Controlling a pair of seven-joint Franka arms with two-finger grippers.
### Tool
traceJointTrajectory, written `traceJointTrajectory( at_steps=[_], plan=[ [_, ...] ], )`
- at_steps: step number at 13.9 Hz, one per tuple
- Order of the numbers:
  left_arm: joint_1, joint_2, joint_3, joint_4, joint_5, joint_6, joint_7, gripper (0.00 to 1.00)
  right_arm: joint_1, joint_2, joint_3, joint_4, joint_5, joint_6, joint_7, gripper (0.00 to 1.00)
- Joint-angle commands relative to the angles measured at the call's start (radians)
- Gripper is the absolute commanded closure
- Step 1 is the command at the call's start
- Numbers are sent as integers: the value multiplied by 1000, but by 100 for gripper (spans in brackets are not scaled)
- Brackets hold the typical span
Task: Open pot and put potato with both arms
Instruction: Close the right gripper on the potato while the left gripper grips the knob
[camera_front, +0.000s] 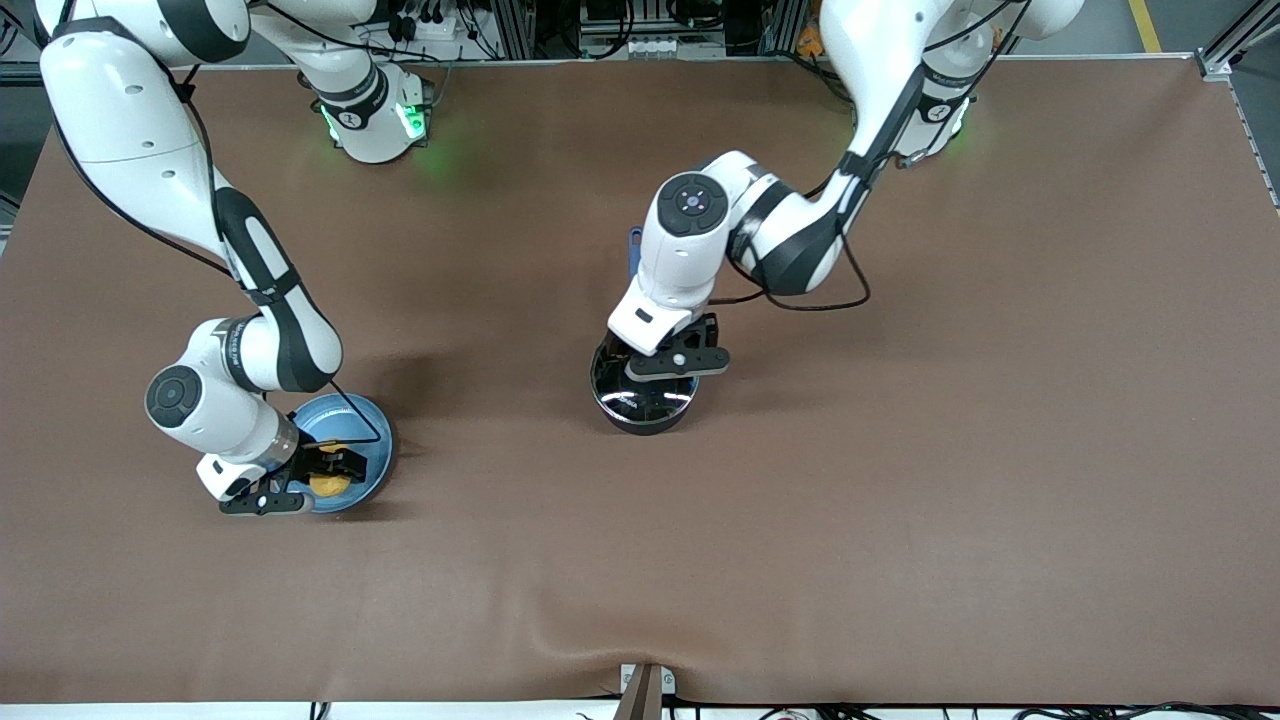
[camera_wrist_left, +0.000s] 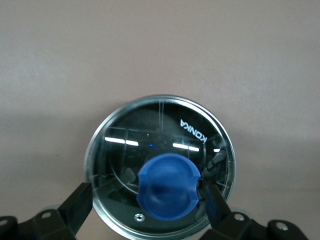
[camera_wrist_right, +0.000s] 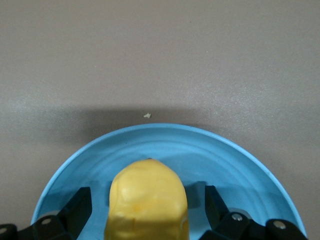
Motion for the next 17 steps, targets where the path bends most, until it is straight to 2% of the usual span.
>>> traceJointTrajectory(
  at_steps=[1, 2, 3, 8, 9, 10, 11, 17],
  plan=[
    [-16, 10, 15, 24, 2, -2, -25, 0, -2, -13, 1, -14, 20, 2, 0, 0],
    [-22, 16, 15, 24, -7, 9, -26, 0, -2, -13, 1, -14, 20, 1, -2, 0],
    [-22, 22, 15, 24, -11, 16, -25, 0, -2, -13, 1, -13, 20, 1, -3, 6],
    [-39, 65, 15, 24, -15, 61, -40, 0, 0, -20, 1, -5, 19, -42, -8, 78],
    [-42, 67, 15, 24, -15, 61, -51, 0, 1, -20, 1, -4, 19, -44, -9, 89],
    [-42, 68, 15, 25, -13, 62, -51, 0, 1, -22, 1, -2, 19, -44, -12, 95],
    [-42, 70, 15, 24, -13, 72, -51, 0, 3, -27, 1, -1, 19, -44, -12, 97],
    [-51, 94, 43, 24, -10, 113, -46, 0, 7, -57, 9, 12, 20, -59, -8, 98]
  ],
)
